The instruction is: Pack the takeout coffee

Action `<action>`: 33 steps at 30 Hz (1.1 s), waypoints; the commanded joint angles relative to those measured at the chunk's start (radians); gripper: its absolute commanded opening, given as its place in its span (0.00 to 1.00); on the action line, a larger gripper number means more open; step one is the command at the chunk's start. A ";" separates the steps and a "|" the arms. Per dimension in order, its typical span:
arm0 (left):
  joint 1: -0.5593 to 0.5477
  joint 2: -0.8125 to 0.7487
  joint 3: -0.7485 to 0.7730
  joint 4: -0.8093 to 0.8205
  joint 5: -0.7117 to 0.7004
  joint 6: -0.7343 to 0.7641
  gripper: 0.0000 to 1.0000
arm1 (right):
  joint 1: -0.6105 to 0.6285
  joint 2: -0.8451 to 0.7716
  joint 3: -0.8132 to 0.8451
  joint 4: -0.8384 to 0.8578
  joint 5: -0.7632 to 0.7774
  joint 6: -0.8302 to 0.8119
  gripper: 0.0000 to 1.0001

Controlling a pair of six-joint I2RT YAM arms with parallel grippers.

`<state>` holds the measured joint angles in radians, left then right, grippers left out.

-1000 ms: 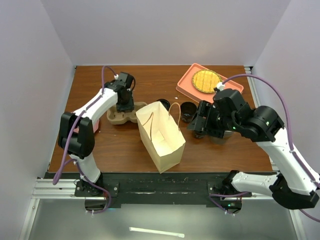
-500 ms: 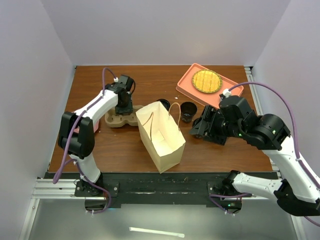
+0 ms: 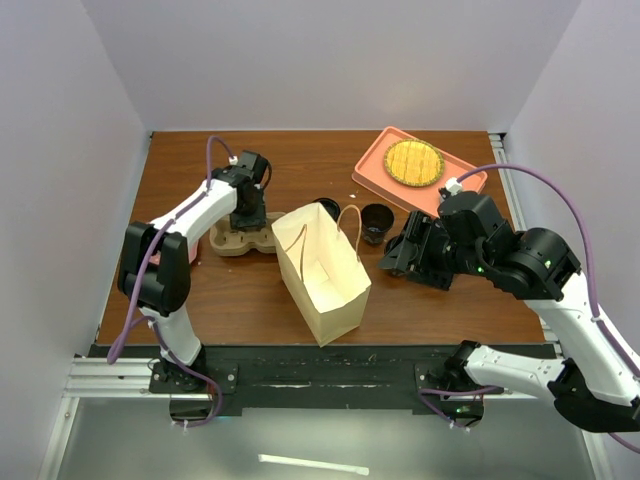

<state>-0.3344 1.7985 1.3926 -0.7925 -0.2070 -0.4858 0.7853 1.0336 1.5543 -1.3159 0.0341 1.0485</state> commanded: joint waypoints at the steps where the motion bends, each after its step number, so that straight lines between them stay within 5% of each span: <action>1: 0.000 -0.011 0.033 0.015 -0.014 0.027 0.47 | 0.002 -0.006 0.007 0.024 -0.002 0.005 0.71; 12: 0.000 -0.024 0.069 -0.002 -0.018 0.033 0.37 | 0.002 -0.015 0.001 0.023 0.007 0.001 0.71; 18: 0.000 -0.016 0.091 -0.014 -0.025 0.029 0.47 | 0.002 -0.013 0.000 0.021 0.009 -0.002 0.71; 22: 0.000 -0.010 0.089 -0.016 -0.014 0.033 0.34 | 0.003 -0.015 -0.002 0.023 0.009 -0.002 0.71; 33: -0.002 -0.071 0.183 -0.060 -0.005 0.030 0.28 | 0.005 0.006 0.020 0.012 -0.017 0.002 0.71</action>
<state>-0.3344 1.7954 1.4914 -0.8413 -0.2138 -0.4599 0.7853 1.0348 1.5517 -1.3159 0.0299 1.0466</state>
